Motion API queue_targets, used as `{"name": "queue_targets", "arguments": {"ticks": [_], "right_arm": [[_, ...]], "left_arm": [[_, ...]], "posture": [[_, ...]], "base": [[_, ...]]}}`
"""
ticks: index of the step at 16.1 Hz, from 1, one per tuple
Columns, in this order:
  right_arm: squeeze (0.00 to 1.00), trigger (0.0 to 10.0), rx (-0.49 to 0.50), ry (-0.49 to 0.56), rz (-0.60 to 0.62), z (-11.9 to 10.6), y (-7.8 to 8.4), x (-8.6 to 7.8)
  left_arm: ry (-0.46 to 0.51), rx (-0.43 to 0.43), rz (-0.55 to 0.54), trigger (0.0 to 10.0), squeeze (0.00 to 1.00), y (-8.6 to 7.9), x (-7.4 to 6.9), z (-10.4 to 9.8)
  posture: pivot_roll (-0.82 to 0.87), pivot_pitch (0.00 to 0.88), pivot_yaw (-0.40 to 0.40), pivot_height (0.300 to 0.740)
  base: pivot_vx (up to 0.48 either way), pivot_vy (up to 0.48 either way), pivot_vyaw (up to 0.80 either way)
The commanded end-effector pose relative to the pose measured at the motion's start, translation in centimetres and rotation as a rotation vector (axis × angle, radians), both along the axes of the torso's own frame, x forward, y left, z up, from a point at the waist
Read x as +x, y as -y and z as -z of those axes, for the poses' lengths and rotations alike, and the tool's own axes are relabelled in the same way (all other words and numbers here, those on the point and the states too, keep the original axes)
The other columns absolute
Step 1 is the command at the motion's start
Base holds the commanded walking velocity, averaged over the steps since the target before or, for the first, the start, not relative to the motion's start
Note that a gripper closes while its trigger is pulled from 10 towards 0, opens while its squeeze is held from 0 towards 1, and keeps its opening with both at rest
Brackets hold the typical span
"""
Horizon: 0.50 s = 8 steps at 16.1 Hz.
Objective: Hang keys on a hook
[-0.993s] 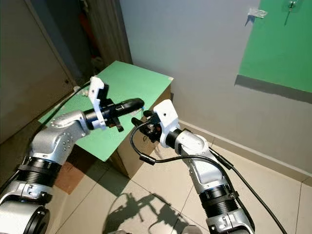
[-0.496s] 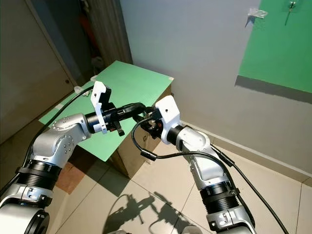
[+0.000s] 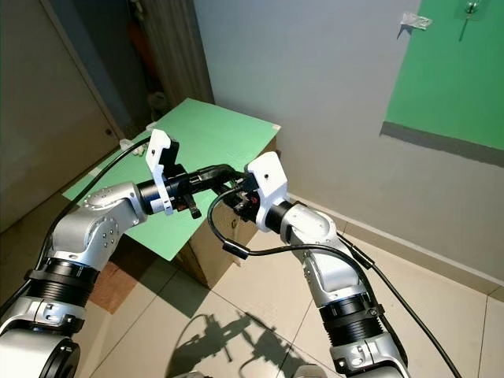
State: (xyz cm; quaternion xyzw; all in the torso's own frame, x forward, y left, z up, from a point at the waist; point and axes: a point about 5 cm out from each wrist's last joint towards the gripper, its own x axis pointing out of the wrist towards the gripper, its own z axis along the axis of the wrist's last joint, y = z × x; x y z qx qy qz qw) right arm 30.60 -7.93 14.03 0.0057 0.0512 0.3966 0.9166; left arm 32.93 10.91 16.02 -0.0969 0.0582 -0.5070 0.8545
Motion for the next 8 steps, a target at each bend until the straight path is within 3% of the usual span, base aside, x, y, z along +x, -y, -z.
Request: {"name": "queue_targets", "arguments": {"ticks": [1,8], "right_arm": [[0.0,0.0,0.021,0.012,-0.012,-0.54,-0.28,-0.15],[0.0,0.0,0.031,0.0,-0.02,-0.4,-0.43,-0.43]], "left_arm": [[0.024,-0.005,-0.011,0.0,0.0,-0.2,0.17,-0.8],[0.038,-0.007,-0.013,0.0,0.0,-0.31,0.26,-1.22]], "posture": [[-0.24,0.022,0.15,0.74],[-0.24,0.029,0.151,0.74]], "base": [[0.0,0.0,0.0],[0.0,0.0,0.0]]}}
